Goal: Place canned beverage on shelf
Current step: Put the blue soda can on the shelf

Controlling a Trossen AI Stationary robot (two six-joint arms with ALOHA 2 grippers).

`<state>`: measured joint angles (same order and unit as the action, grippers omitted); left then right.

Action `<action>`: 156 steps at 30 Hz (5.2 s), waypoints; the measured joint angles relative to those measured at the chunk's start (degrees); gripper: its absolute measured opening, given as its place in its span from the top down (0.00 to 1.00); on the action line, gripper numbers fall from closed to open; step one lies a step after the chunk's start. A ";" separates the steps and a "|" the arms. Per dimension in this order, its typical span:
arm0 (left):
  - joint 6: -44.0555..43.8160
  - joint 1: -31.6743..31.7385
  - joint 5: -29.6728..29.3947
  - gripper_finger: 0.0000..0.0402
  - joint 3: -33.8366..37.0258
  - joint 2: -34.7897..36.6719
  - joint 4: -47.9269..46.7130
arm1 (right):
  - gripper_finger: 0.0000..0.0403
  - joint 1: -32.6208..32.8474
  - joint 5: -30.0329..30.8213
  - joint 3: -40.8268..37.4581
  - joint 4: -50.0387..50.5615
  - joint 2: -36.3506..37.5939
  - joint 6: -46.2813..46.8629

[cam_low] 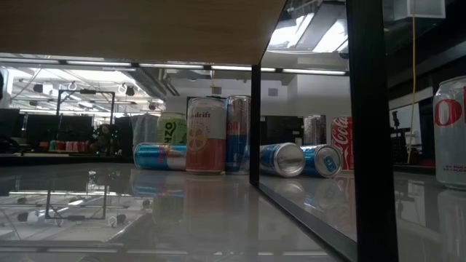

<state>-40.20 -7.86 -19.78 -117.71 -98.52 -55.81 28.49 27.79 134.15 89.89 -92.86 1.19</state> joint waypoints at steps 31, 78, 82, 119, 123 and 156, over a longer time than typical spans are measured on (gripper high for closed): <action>38.02 25.97 19.26 0.31 0.02 -0.07 -2.78 | 0.02 -19.31 -1.13 0.11 -3.22 0.88 -1.59; 38.90 26.82 17.31 0.31 0.02 -0.07 -2.62 | 0.02 -71.60 -39.90 -56.97 -33.26 0.87 -10.43; 38.91 26.82 17.31 0.31 0.02 -0.07 -2.62 | 0.02 -71.60 -39.89 -58.35 -34.25 0.87 -10.45; 37.22 23.39 17.80 0.31 0.07 2.03 -4.07 | 0.50 -71.58 -40.83 -58.25 -36.74 0.79 -16.05; 37.19 21.78 17.77 0.31 0.07 3.57 -7.12 | 0.49 -70.31 -40.83 -51.10 -29.62 0.79 -20.56; 22.76 6.38 6.37 0.31 7.82 8.50 -20.98 | 0.47 -20.16 -40.37 -22.21 -27.09 -3.92 -25.90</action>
<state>-17.44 -1.47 -13.41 -109.89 -90.02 -76.79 8.33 -12.58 111.94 62.79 -96.78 -24.71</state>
